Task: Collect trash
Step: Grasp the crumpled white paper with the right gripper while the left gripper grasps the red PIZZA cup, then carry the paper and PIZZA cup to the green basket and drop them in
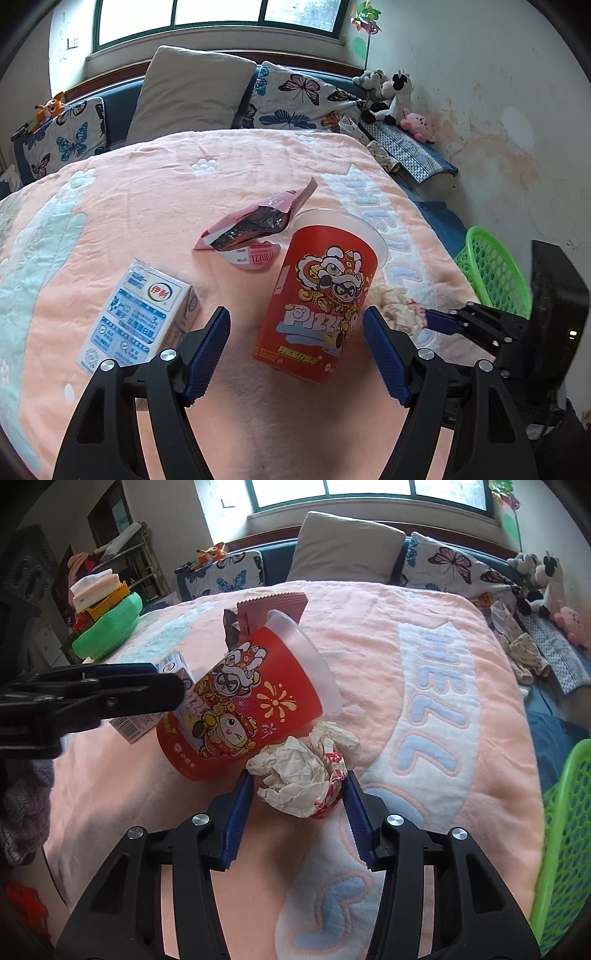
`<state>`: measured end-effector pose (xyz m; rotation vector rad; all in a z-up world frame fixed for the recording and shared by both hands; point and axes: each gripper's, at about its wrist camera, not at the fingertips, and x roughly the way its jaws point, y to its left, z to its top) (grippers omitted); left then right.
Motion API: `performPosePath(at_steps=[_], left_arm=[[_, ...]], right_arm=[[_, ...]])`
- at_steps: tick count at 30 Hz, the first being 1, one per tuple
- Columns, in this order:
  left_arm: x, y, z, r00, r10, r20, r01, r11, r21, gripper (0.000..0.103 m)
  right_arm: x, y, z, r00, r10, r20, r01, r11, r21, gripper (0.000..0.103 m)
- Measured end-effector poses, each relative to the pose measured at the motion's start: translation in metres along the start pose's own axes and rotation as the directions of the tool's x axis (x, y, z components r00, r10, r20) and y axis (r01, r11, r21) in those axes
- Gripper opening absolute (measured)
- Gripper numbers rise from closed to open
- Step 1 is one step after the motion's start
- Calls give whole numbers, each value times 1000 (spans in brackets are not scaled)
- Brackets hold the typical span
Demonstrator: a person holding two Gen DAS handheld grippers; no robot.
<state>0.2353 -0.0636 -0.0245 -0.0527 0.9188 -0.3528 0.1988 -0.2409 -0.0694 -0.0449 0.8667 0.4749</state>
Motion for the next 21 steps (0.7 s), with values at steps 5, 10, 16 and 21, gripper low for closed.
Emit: performPosePath(at_steps=[5,10,16,21], left_arm=[[16,-10,1,1000,-1,-30,2,999,37,75],[29,-22,4,999,22,-41,-19,996,86,78],[42,-33,10,997,55,-46,-47,987,154,82],[55,-35,11,994,86,-64,-73,979,189,83]], right_arm=[[-25,-13,-9,999,-29,25,29,999,17,50],[-47,-29,-17,997,-68,42,66,997,37,50],[-72,-51,-26,991,-115,64,109,991,79,50],[-87,-72,-36,984,-162,72,152,981,123,50]])
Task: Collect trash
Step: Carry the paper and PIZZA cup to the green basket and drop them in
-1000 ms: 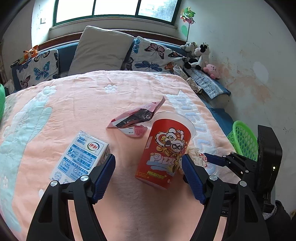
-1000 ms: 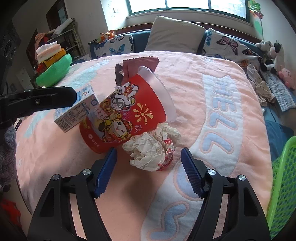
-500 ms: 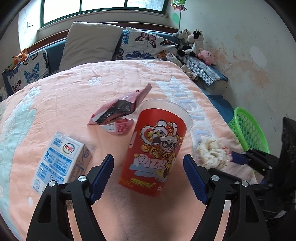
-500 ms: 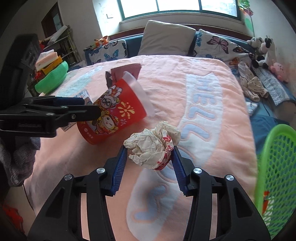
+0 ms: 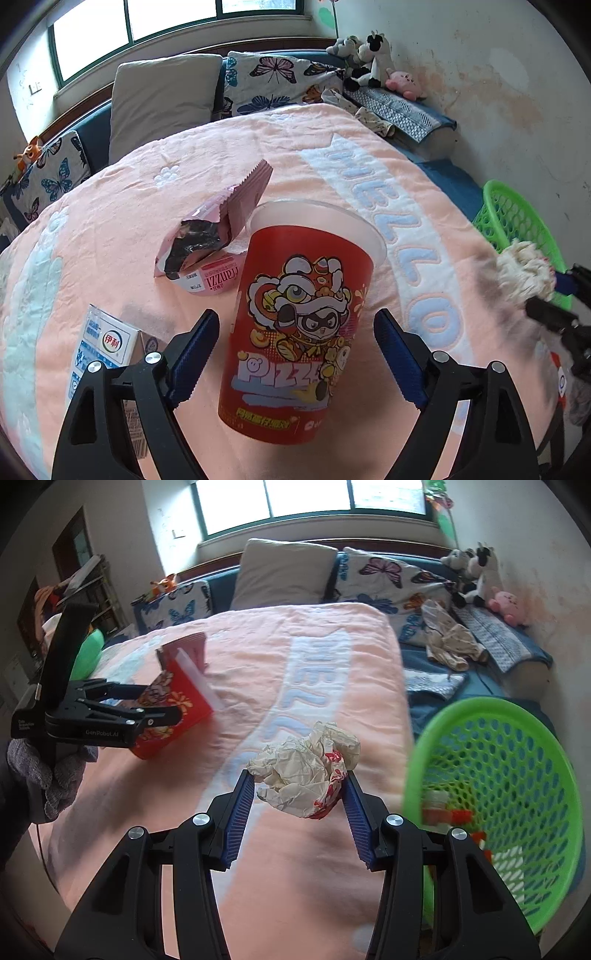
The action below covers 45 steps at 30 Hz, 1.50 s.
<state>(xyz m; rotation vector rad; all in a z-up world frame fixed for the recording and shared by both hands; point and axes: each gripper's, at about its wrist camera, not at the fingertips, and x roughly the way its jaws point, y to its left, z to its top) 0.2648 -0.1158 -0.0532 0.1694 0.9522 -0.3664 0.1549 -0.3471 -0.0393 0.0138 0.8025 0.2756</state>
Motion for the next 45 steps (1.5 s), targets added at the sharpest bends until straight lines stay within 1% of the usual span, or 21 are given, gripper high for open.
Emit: performPosePath(at_steps=[4,6,7,11,14,20,28,30,42,43,44,45], left_arm=[[7,2,-1,1000,20,-6,-20,1000,-14,82],[7,1,-1,1000,16,-1,-16,1000,-13,77],[6,0,-1,1000,15,2,-15,1000,-10,73],[0,-6,-3,999,30,24,-30,1000,9,72],[-10,-11,-5,999,23,38,-23,1000,13,72],[-34,-32,-5,997,-17,69,14,999,43,72],[-55,-71,5,991,-86,98,77,993,92,72],[-57,-82,9,990,-98,104,87,991,103,72],[-51,-149,34,980,-178,87,162,973,163,72],[-49,-157,36,979,-186,81,170,971,167,72],[-47,-163,37,978,-192,76,177,970,169,72],[-45,-168,39,978,-199,70,184,968,172,72]], right_arm=[[-9,-22,-5,999,-34,11,33,998,46,50],[-13,-32,-7,999,-48,12,47,997,68,50],[-14,-37,-9,998,-57,13,56,995,79,50],[-18,-53,-13,996,-87,12,85,989,119,50],[-21,-62,-17,994,-108,10,106,984,140,50],[-27,-83,-26,989,-149,4,145,970,195,50],[-40,-104,-37,984,-180,0,174,954,244,54],[-44,-110,-39,983,-185,4,179,952,249,58],[-69,-124,-52,980,-197,23,184,946,266,58],[-72,-125,-52,980,-199,26,185,946,268,60],[-76,-127,-53,979,-202,29,187,945,269,66],[-80,-127,-55,977,-210,36,193,944,269,68]])
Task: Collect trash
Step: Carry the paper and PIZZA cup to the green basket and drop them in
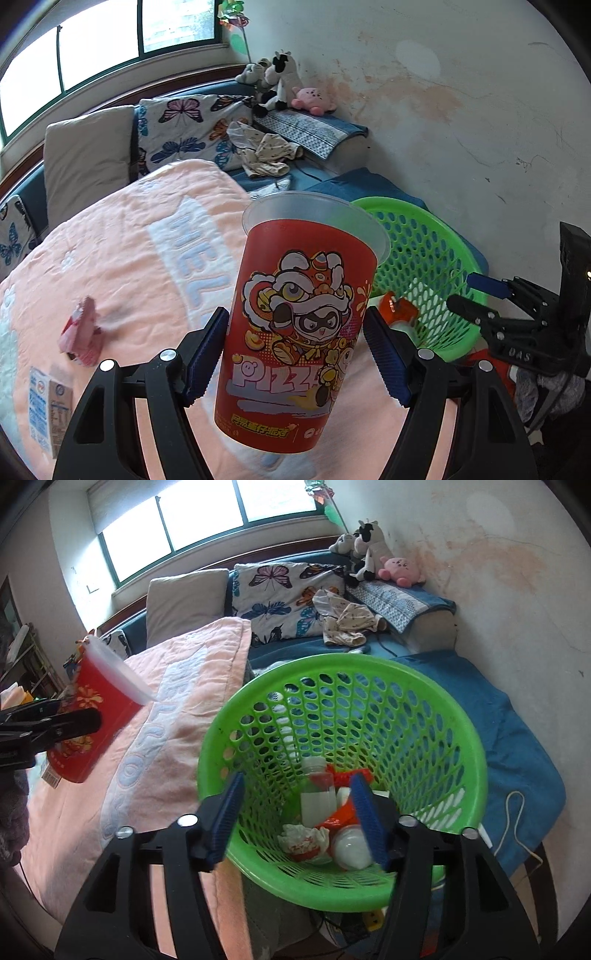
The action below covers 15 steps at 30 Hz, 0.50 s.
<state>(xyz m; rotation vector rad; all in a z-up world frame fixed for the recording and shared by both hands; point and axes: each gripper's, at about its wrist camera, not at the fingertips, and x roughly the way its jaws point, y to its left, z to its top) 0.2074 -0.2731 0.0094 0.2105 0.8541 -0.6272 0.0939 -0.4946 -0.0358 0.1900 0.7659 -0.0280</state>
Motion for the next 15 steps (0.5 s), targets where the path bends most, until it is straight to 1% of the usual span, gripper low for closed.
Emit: performPosePath(at_steps=[3,7,9,15], left_arm=[[13,-16,9,999,-26,-17,26,1000,1,72],[32,-37,16,998,-42,-40,43,999,13,72],[39,-45,18,998,-48,-49,49,999,17,72],[63,-68,23,993,-77,-84,79,997,16,72]], right_arm=[[-8,-6,0,1000,-15,19,15,1000,-1,68],[-14,-16,-4,999,-18,28,18,1000,13,69],[-16,-20,-5,999,-23,31,22,1000,22,71],[-19,-34,-12,999,-26,29,25,998,52,71]])
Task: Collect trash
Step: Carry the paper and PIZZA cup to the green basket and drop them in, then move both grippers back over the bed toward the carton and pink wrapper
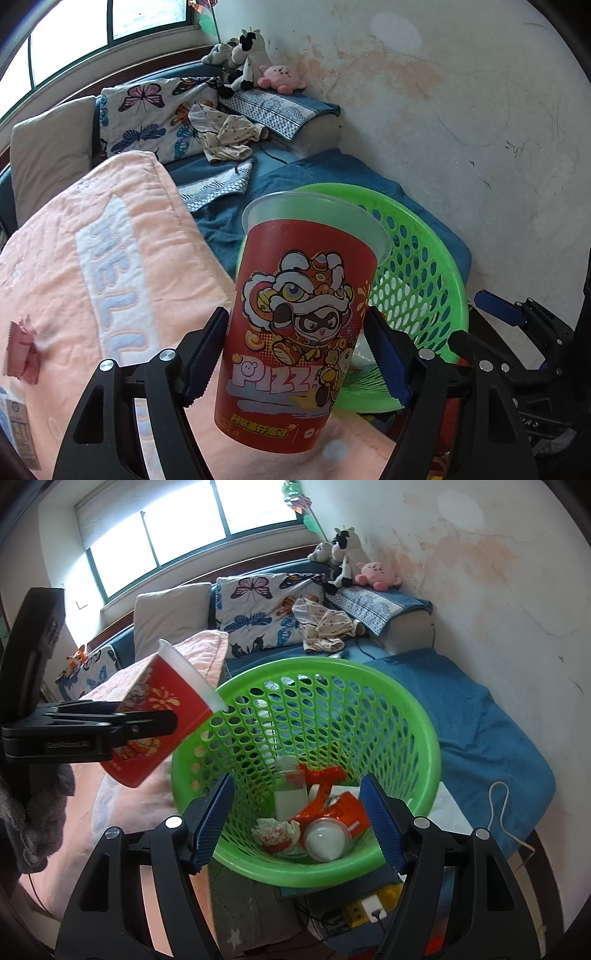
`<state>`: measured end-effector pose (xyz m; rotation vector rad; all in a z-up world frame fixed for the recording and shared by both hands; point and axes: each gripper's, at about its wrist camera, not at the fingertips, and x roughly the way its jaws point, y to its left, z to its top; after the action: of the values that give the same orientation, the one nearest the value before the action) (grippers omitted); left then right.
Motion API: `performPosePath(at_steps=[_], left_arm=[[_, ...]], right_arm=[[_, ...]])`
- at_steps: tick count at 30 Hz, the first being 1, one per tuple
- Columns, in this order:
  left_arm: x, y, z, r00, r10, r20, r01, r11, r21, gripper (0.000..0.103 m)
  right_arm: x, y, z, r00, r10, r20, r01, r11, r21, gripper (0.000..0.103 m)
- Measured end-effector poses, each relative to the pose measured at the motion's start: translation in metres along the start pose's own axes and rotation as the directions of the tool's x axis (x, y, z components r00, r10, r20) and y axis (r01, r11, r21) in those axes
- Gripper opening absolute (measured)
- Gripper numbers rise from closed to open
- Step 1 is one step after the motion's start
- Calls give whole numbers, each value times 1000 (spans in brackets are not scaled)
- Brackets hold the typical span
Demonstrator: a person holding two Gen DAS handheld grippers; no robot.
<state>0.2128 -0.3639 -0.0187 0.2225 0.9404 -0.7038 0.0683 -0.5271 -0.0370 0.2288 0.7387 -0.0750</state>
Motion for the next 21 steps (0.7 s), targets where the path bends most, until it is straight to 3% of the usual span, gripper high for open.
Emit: performPosePath(at_steps=[9,12,21], left_arm=[[18,-5,1,999,-26,-39,26,1000,-13,73],[16,-4,1,999,-37,-35,36,999,-18,79],[-18,1,-7,999,-30,24,30,1000,-8,80]], right_arm=[[2,-5,-6,1000,-5,-10,5,1000,16,71],[1,-5,-6,1000,-4,-11,4,1000,16,71],[-9,1,-5,1000,2,8,-2,1000,9,71]])
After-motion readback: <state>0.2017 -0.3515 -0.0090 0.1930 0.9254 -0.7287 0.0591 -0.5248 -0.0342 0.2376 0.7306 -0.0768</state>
